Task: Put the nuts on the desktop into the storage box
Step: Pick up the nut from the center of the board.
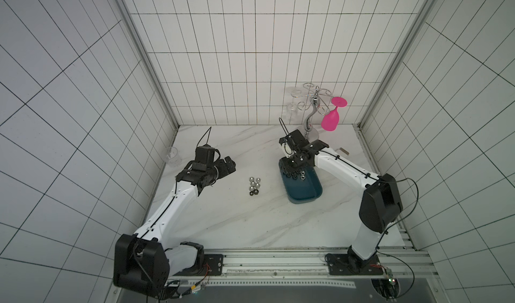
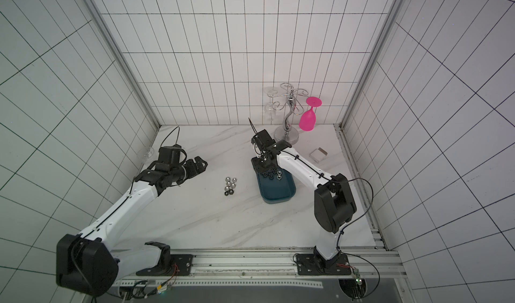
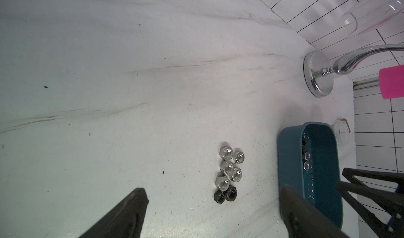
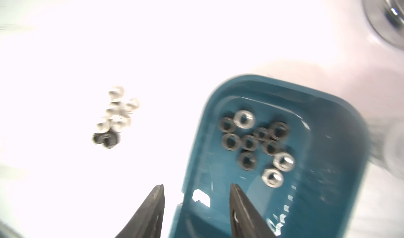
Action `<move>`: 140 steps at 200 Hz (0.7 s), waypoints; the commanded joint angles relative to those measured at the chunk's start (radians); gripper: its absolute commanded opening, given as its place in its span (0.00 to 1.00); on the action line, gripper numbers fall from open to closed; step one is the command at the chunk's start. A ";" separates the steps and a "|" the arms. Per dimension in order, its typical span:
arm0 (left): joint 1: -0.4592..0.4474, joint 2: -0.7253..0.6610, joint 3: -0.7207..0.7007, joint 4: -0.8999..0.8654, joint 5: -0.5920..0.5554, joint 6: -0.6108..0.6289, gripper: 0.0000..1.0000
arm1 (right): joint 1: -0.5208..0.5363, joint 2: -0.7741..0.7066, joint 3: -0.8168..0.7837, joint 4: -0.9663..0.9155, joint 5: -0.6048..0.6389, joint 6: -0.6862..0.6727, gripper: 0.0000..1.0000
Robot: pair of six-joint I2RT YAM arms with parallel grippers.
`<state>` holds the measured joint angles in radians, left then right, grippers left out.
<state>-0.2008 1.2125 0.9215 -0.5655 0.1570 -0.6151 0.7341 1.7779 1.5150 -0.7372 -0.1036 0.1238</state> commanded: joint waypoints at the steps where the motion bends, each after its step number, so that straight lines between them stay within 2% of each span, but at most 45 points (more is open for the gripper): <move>1: 0.007 -0.028 -0.001 0.001 -0.014 -0.006 0.98 | 0.082 0.016 -0.031 -0.001 -0.052 0.003 0.51; 41: 0.026 -0.049 -0.009 -0.005 -0.019 -0.005 0.98 | 0.168 0.121 -0.002 -0.001 -0.060 0.018 0.54; 89: 0.062 -0.074 -0.017 -0.039 -0.027 0.017 0.98 | 0.200 0.285 0.098 -0.040 -0.046 0.054 0.54; 140: 0.091 -0.084 -0.037 -0.030 -0.034 0.037 0.98 | 0.222 0.394 0.159 -0.022 -0.015 0.083 0.54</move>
<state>-0.1215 1.1435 0.9016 -0.5999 0.1341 -0.5976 0.9367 2.1262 1.6249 -0.7521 -0.1448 0.1818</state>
